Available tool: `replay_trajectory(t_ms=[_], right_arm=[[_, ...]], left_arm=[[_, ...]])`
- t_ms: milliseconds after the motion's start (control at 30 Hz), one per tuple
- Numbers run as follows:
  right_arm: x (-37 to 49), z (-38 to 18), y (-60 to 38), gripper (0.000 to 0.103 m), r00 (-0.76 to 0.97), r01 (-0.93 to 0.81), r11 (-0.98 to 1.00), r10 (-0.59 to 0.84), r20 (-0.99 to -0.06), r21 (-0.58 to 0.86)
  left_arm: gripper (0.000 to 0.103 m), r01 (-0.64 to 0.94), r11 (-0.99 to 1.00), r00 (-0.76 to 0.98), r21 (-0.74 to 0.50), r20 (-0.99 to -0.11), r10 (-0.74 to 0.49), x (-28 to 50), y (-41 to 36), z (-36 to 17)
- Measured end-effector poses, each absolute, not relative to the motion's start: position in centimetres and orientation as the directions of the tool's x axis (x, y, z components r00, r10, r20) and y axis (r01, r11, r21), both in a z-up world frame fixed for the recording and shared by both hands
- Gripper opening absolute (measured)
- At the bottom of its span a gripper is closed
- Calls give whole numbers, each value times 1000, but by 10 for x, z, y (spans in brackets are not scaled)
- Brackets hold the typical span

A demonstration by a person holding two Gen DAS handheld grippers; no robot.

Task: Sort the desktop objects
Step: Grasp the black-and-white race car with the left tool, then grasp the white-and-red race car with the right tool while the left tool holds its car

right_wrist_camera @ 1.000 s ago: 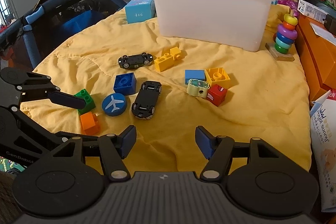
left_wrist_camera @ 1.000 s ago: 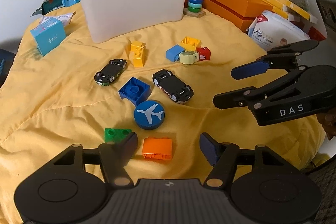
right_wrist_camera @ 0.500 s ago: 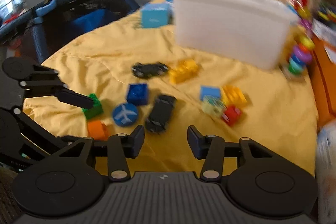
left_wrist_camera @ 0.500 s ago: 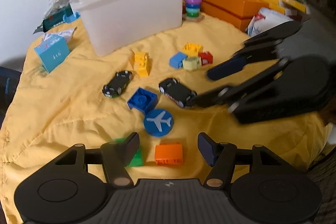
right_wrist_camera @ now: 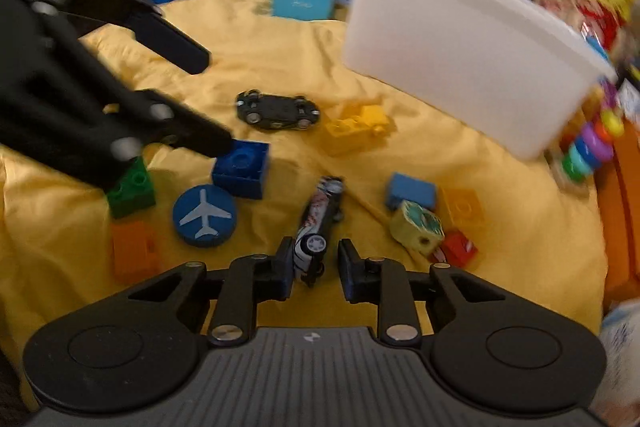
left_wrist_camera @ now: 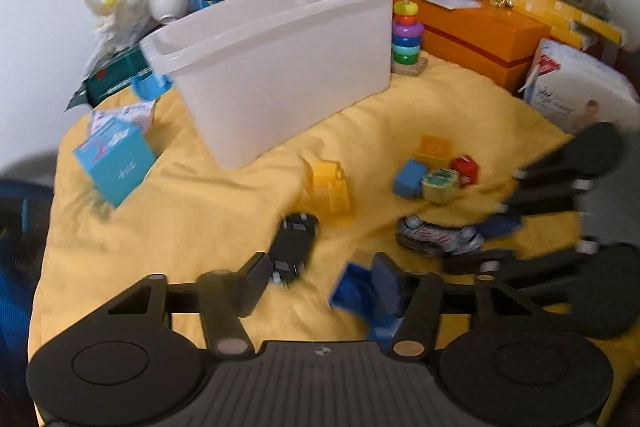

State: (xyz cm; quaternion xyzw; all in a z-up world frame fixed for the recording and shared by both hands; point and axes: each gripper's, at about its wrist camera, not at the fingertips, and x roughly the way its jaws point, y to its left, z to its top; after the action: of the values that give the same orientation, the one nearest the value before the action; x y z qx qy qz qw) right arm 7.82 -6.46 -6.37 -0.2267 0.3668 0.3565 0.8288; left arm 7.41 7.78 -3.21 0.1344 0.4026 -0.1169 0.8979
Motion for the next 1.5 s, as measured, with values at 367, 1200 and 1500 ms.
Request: replay_trajectory(t_ms=[367, 1200, 1500], right_arm=[[65, -45, -98, 17, 502, -685, 727, 430, -751, -41], [95, -62, -189, 31, 316, -440, 784, 591, -742, 437], [72, -33, -171, 47, 464, -667, 742, 482, -743, 65]], left_arm=[[22, 373, 907, 589, 193, -805, -70, 119, 89, -67], [46, 162, 909, 476, -384, -777, -413, 40, 66, -64], [53, 259, 946, 537, -196, -785, -310, 29, 33, -46]])
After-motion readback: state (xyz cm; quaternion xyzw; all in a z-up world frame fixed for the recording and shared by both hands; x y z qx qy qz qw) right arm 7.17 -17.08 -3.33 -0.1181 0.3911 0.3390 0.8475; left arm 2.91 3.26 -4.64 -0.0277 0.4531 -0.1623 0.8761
